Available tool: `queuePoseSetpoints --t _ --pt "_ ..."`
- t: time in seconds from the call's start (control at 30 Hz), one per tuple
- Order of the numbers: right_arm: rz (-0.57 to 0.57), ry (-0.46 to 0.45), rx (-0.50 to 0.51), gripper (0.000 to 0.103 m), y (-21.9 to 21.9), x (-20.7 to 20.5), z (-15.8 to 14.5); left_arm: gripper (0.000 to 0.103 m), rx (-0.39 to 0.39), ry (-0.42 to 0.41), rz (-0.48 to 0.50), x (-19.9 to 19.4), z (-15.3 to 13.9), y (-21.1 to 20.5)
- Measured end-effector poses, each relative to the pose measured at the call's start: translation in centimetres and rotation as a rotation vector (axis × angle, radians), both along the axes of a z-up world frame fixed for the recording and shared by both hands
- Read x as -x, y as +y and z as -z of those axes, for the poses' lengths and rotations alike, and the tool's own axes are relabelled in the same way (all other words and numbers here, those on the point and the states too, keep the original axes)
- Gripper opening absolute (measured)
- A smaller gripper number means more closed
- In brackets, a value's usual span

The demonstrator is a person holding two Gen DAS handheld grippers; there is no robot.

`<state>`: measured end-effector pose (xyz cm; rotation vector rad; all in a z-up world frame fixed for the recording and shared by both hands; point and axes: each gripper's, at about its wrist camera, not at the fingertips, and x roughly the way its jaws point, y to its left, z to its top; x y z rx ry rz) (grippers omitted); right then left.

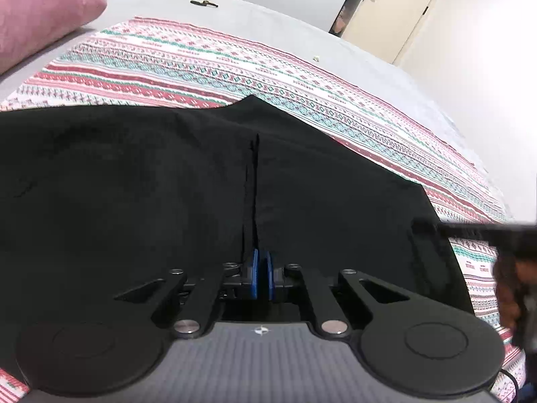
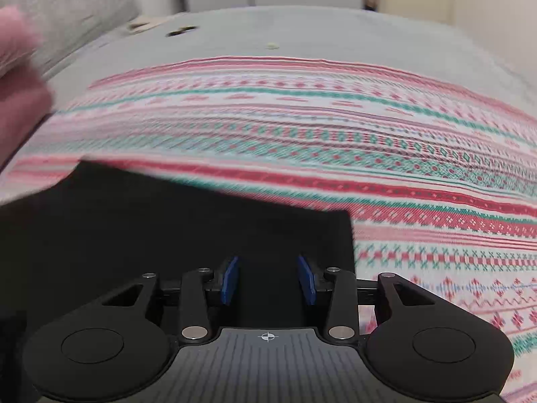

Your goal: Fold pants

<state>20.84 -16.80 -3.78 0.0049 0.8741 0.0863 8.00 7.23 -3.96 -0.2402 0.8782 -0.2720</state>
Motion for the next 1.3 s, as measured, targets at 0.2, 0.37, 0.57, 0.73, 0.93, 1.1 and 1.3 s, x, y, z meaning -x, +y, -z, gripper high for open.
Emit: queuePoseSetpoints --t 0.2,0.37,0.57,0.73,0.93,1.1,1.3 --pt "-0.126 0.095 0.038 0.039 1.1 6.3 0.3 0.035 -0.012 0.03 0.013 0.0 0.6 -0.4" --pt "-0.141 0.101 -0.023 0.042 0.6 10.4 0.7 0.035 -0.032 0.028 0.016 0.0 0.7 -0.6" --pt "-0.185 0.109 0.017 0.042 1.5 11.4 0.7 0.035 -0.046 0.022 0.014 0.4 0.8 -0.6" --pt "-0.198 0.109 0.053 0.043 2.0 13.6 0.9 0.035 -0.051 0.016 0.008 0.1 0.9 -1.0" --pt "-0.205 0.103 0.048 0.045 2.3 13.4 1.1 0.035 -0.084 -0.017 0.007 0.9 0.9 -1.5" --pt "-0.215 0.098 0.063 0.045 2.7 13.4 1.3 0.035 -0.066 -0.021 -0.011 1.1 0.5 -0.6" --pt "-0.252 0.054 0.072 0.044 3.4 14.4 0.9 0.035 -0.041 -0.02 -0.048 2.0 -0.1 1.0"
